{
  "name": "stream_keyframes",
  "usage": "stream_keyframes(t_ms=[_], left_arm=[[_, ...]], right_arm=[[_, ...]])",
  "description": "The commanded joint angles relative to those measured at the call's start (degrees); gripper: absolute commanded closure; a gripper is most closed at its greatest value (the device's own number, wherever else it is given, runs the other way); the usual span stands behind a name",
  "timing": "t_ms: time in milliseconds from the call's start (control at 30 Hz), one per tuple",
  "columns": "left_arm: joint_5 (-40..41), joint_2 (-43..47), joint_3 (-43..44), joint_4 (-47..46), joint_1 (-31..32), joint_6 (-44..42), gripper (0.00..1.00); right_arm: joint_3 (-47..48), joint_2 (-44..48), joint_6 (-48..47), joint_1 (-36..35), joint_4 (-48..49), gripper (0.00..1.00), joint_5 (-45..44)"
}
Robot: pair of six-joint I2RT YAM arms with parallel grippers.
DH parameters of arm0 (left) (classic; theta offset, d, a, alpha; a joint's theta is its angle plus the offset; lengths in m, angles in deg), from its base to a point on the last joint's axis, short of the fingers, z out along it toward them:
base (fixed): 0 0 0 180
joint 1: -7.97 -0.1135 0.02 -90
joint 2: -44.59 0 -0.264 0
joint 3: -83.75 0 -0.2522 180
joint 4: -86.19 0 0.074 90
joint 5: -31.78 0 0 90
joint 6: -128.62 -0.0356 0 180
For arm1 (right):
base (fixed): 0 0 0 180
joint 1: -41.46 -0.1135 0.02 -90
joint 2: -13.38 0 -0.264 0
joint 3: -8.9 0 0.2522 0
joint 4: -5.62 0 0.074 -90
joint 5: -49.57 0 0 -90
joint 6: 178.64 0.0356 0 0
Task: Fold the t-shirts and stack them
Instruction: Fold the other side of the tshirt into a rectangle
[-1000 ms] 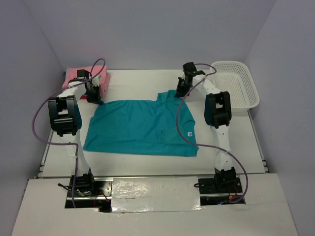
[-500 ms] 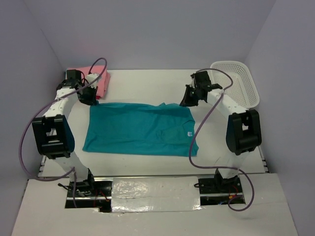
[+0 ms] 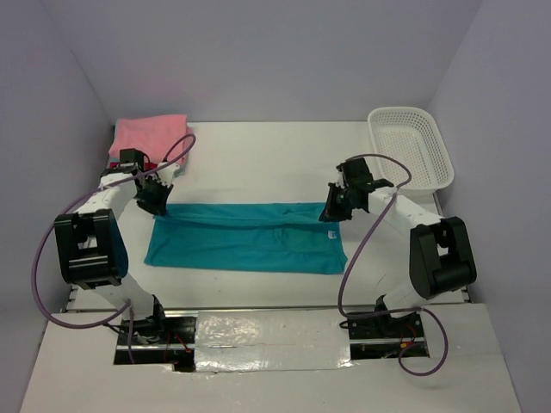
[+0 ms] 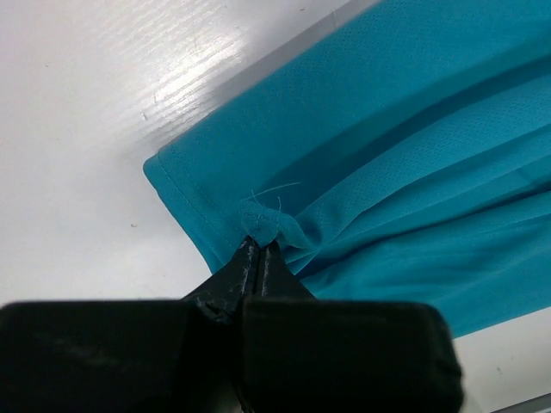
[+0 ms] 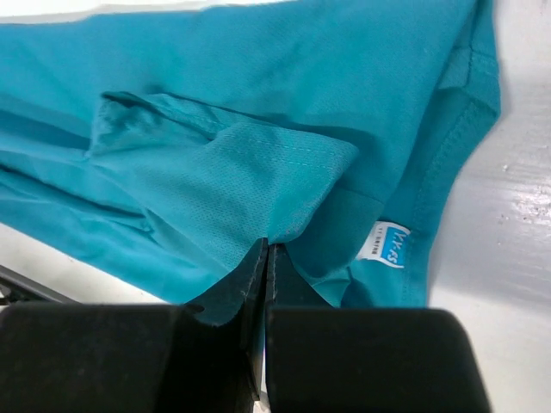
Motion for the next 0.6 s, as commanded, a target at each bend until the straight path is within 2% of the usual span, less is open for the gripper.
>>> stream_keyframes(t_ms=[0, 100, 133, 167, 233, 300, 367, 400, 467, 500, 567], left_arm=[[-0.41, 3.07, 0.36, -0.08, -0.35, -2.73, 1.00], [-2.08, 3.25, 0.27, 0.71, -0.35, -4.48, 0.99], [-2.61, 3.33, -0.08, 1.06, -0.35, -5.18, 0.94], [-2.87, 3.42, -0.69, 1.32, -0.35, -6.41, 0.72], [-4.10, 3.77, -0.96, 3.69, -0.79, -7.73, 0.51], [-8.21, 4.82, 0.18, 8.51, -2.89, -10.19, 0.48], [-16.53, 5.35, 4.65, 12.55, -8.42, -12.73, 0.48], [-19.37, 5.09, 6.58, 18.32, -9.83, -14.57, 0.49], [-22.99, 3.43, 11.94, 23.98, -11.43, -20.01, 0.50], [-22.92, 3.07, 12.66, 23.65, -11.25, -19.43, 0.50], [-20.12, 2.11, 11.27, 17.44, -9.94, -10.58, 0.47]], right_arm=[[0.03, 2.71, 0.14, -1.08, 2.13, 1.00, -0.47], [0.13, 2.27, 0.05, -1.69, 1.60, 1.00, -0.38], [-0.14, 2.18, 0.05, -1.95, 1.95, 1.00, -0.38], [-0.49, 2.01, 0.58, -2.13, 2.30, 1.00, -0.12], [-1.54, 1.30, 1.19, -2.92, 3.53, 1.00, 0.58], [-2.07, 0.25, 1.46, -3.71, 3.97, 1.00, 0.41], [-2.34, -0.45, 1.46, -4.24, 4.41, 1.00, 0.06], [-2.86, -1.07, 1.55, -4.33, 4.59, 1.00, -0.29], [-3.65, -1.60, 1.55, -4.24, 5.20, 1.00, -0.30], [-3.92, -1.95, 1.64, -4.42, 5.47, 1.00, -0.30], [-4.44, -2.21, 1.72, -4.42, 6.26, 1.00, -0.21]])
